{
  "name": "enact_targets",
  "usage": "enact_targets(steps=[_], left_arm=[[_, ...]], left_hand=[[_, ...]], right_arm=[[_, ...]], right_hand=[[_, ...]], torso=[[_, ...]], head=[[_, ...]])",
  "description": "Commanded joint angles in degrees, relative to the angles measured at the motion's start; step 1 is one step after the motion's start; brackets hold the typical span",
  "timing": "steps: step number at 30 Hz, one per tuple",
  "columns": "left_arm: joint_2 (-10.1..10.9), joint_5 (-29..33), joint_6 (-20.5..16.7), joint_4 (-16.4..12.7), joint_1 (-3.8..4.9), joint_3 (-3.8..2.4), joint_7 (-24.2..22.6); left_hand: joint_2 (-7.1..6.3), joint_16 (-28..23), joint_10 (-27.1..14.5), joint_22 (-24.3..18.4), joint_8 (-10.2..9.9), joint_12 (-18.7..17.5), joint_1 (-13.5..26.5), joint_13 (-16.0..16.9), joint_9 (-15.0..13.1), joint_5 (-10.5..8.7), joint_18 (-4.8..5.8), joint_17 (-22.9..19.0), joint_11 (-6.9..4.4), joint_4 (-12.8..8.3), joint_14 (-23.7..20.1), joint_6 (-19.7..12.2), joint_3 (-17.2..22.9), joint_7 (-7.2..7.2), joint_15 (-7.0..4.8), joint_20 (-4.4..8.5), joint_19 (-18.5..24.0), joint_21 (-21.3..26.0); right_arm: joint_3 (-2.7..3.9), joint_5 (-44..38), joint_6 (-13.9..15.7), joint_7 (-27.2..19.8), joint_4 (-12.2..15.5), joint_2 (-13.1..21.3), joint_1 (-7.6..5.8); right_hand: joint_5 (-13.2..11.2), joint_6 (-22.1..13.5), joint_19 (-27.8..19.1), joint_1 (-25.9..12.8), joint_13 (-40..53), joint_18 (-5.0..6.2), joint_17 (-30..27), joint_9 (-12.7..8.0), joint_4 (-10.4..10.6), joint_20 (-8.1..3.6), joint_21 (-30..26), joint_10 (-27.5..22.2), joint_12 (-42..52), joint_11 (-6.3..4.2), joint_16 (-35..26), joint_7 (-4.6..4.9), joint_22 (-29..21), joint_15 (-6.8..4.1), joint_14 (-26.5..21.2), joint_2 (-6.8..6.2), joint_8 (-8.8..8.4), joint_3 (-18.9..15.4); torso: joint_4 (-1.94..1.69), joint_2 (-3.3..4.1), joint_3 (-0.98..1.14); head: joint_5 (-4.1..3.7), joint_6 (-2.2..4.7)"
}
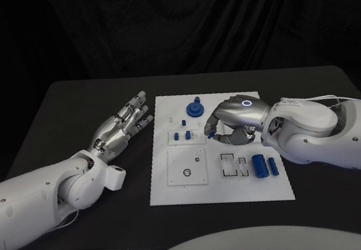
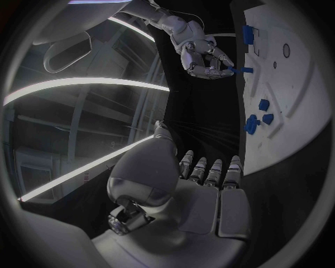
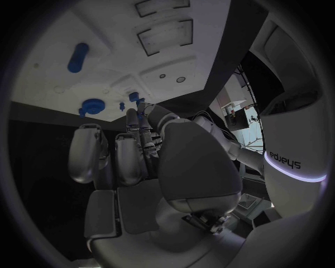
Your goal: Assemble the parts on the task board
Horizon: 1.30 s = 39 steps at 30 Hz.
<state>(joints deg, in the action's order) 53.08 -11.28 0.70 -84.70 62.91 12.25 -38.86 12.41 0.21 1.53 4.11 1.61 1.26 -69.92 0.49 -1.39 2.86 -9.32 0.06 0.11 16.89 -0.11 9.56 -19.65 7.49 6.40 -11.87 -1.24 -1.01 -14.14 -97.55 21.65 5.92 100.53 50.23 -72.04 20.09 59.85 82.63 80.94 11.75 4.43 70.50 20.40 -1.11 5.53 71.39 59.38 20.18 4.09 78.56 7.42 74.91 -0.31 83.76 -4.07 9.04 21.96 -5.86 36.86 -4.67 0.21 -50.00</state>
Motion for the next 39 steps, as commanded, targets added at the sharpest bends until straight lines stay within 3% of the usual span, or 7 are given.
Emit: enact_targets(steps=[1,2,4,12,18,29,39], left_arm=[[-0.2,1.0,0.3,-0.1,-0.07,-0.05,-8.9],[-0.2,1.1,0.2,0.0,-0.07,-0.05,-8.9],[-0.2,1.1,0.1,0.0,-0.07,-0.05,-8.9],[-0.6,1.9,-0.1,0.3,-0.08,-0.05,-8.6],[-0.8,2.4,0.0,0.4,-0.1,-0.05,-8.5],[-1.1,2.6,0.2,0.6,-0.14,-0.05,-8.3],[-1.1,2.6,0.5,0.6,-0.24,-0.05,-8.1]], left_hand=[[2.16,-0.2,0.0,-0.3,-0.3,-0.2,2.4,0.1,0.0,1.13,-0.3,-0.1,0.27,-0.1,0.1,-0.3,0.5,-0.39,-0.55,0.61,0.1,0.2],[3.4,-0.2,0.0,-0.4,-0.3,-0.2,3.4,0.1,0.0,2.27,-0.15,-0.1,0.19,-0.1,0.1,-0.3,0.7,-0.46,-0.6,0.78,0.2,0.2],[3.96,-0.2,0.1,-0.5,-0.3,-0.2,3.5,0.1,0.0,3.05,-0.09,-0.1,0.18,-0.1,0.1,-0.3,1.0,-0.56,-0.63,0.87,0.2,0.2],[4.31,-0.2,0.2,-0.6,-0.3,-0.1,2.7,0.1,0.0,7.11,0.05,-0.1,0.06,-0.2,0.1,-0.1,3.1,-1.66,-0.77,1.11,0.2,0.2],[4.27,-0.2,0.1,-0.6,-0.3,-0.1,2.0,0.1,0.0,8.42,0.07,-0.1,0.1,-0.2,0.1,-0.2,3.8,-1.7,-0.73,1.09,0.1,0.1],[4.09,-0.2,0.1,-0.6,-0.3,-0.1,0.7,0.1,0.1,10.51,0.09,-0.1,0.15,-0.2,0.1,-0.4,4.3,-1.62,-0.55,0.88,0.1,0.1],[3.97,-0.2,0.0,-0.5,-0.3,-0.1,-0.7,0.1,0.1,12.62,-0.08,-0.1,0.22,-0.2,0.1,-0.6,4.5,-1.54,-0.43,0.54,0.1,0.1]], right_arm=[[0.01,-3.3,-1.4,1.0,-0.6,-1.8,0.86],[0.01,-3.4,-1.5,1.0,-0.9,-2.4,1.11],[0.01,-3.6,-1.6,0.9,-1.5,-3.4,1.56],[0.02,-3.8,-2.6,0.9,-3.4,-6.4,3.15],[0.02,-4.4,-3.4,1.0,-4.4,-7.9,3.99],[0.02,-5.3,-4.4,1.2,-5.4,-9.3,5.43],[0.03,-5.9,-4.4,1.3,-5.4,-9.2,5.82]], right_hand=[[0.2,0.2,0.4,-0.5,-0.1,-0.56,0.1,1.3,0.0,0.15,0.4,0.4,-0.4,0.03,0.2,0.06,10.1,-0.03,0.9,0.07,0.07,-0.2],[0.2,0.2,0.4,-0.5,-0.1,-0.56,0.1,1.3,0.0,0.15,0.4,0.4,-0.4,0.03,0.2,0.06,10.1,-0.03,0.9,0.07,0.07,-0.2],[0.3,0.1,0.4,-0.5,-0.1,-0.56,0.1,1.3,0.0,0.14,0.4,0.4,-0.4,0.04,0.2,0.06,10.1,-0.04,0.9,0.07,0.04,-0.2],[0.4,0.0,0.4,-0.5,-0.2,-0.56,0.1,1.4,0.0,0.13,0.4,0.4,-0.6,0.06,0.2,0.08,10.0,-0.03,0.9,0.04,-0.02,-0.2],[0.4,0.0,0.4,-0.6,-0.2,-0.56,0.1,1.4,0.0,0.13,0.4,0.4,-0.7,0.08,0.2,0.1,10.0,-0.02,0.9,0.02,-0.06,-0.2],[0.4,-0.1,0.4,-0.6,-0.3,-0.54,0.0,1.4,0.0,0.13,0.3,0.4,-0.7,0.09,0.2,0.11,10.0,-0.01,0.9,0.02,-0.09,-0.2],[0.4,-0.1,0.3,-0.6,-0.3,-0.52,-0.1,1.4,0.0,0.13,0.2,0.4,-0.8,0.1,0.1,0.11,10.0,0.0,0.8,0.02,-0.12,-0.2]], torso=[[0.22,0.13,0.1],[0.17,0.14,0.08],[0.14,0.1,0.04],[0.0,-0.02,-0.19],[-0.15,-0.04,-0.13],[0.23,0.06,-0.22],[0.0,-0.06,-0.14]], head=[[0.73,0.0],[0.78,0.0],[0.85,0.0],[1.14,0.0],[0.91,0.0],[1.76,0.0],[1.66,0.0]])
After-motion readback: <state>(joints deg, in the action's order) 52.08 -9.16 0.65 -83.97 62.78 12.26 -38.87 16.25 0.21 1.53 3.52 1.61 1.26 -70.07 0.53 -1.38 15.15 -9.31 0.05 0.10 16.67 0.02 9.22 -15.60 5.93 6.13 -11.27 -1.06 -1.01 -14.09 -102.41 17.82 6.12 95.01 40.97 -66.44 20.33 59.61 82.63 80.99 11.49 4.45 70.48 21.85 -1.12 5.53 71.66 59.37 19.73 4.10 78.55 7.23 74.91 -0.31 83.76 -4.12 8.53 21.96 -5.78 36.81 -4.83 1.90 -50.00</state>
